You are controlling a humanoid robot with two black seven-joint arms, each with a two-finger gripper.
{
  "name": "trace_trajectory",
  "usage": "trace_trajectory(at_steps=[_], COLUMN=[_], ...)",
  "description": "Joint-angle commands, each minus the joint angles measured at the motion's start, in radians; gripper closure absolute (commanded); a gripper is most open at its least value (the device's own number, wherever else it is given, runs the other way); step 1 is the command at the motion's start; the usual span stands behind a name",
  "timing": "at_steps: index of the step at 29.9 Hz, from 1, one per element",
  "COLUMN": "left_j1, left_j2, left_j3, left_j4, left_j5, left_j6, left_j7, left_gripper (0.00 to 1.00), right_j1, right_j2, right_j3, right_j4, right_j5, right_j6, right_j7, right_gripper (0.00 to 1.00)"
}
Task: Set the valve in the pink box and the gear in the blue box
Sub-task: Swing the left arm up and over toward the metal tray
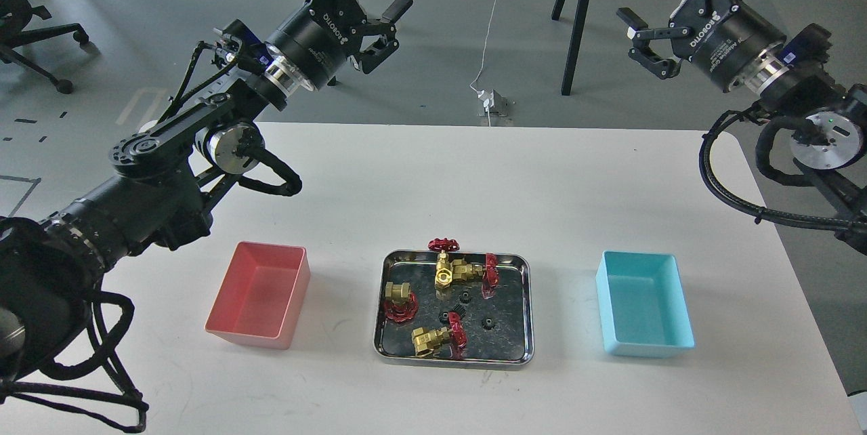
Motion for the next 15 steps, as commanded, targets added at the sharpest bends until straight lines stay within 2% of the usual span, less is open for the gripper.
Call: trace_trajectory(at_steps=[1, 8, 11, 13, 15], left_j1=[0.013, 0.024, 0.031, 0.031, 0.019], left_j2=[-0.008, 0.01, -0.02, -0.065, -0.089], left_j3=[-0.006, -0.023, -0.106, -0.153, -0.166], left_j4=[0.0, 0.011, 0.055, 0.028, -0.058], left_j5=[-0.004, -0.02, -0.059, -0.066, -0.064], left_j6=[0.0, 0.0, 0.0, 0.0, 0.0], left_j7=[0.0, 0.0, 0.0, 0.0, 0.0], left_gripper=[0.0, 0.0, 0.0, 0.0, 0.0], right_j1=[-0.009, -0.011, -0.002, 0.0, -0.002], right_j2=[0.005, 0.008, 0.005, -0.005, -0.016], right_j3=[0.016, 0.119, 0.159, 0.168, 0.163], right_j4=[-0.023, -0.063, -0.061, -0.058, -0.053], right_j5=[0.001, 0.003, 0.035, 0.085, 0.127], right_j6=[0.0, 0.0, 0.0, 0.0, 0.0], right_j7=[0.002, 0.0, -0.001, -0.004, -0.004], right_gripper=[0.0, 0.0, 0.0, 0.0, 0.0])
